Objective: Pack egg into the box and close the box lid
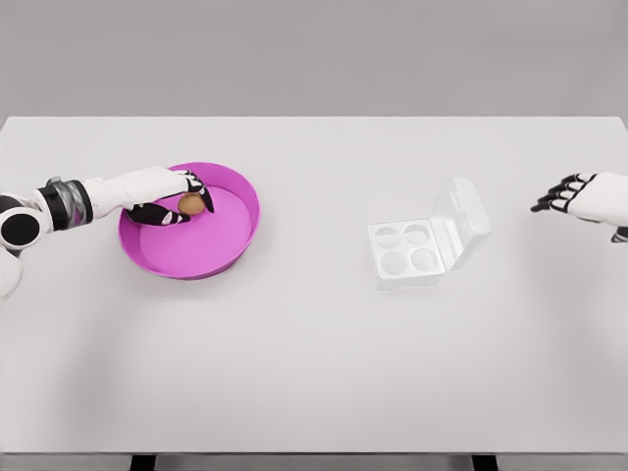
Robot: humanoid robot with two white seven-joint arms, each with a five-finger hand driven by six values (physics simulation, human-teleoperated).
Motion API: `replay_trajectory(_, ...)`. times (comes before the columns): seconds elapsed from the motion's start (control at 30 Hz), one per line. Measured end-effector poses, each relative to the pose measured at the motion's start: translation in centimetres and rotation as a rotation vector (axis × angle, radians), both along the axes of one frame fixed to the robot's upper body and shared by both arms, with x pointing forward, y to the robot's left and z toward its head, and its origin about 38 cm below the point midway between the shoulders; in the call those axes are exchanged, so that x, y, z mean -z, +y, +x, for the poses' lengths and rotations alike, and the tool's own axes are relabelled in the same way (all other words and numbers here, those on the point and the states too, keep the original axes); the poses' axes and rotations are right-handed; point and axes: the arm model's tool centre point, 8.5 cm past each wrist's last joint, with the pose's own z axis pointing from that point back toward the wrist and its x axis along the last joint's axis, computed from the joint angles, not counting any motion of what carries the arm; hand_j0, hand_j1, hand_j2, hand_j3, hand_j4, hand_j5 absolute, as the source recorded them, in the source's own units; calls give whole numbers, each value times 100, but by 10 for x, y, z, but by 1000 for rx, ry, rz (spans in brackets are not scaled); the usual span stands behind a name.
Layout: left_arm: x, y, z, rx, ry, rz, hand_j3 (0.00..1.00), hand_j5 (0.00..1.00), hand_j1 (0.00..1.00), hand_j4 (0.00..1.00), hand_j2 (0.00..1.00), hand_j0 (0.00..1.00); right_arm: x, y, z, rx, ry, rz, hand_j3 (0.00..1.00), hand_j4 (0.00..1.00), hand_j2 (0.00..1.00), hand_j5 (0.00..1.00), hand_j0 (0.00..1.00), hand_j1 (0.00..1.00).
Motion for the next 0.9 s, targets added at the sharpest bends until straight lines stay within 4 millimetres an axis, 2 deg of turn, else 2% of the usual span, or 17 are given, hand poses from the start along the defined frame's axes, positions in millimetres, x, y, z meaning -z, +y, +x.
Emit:
replay_trajectory(0.6,-4,-4,-1,16,-10,-8,40,40,40,40,40,40,0,1,1,-1,-1,1,100,100,100,100,100,100)
replay_trajectory(0.9,-12,-11,-2,39,-35,-13,39,39,39,39,39,39,-1,0,1,0,-2,1,100,100,100,100,100,100)
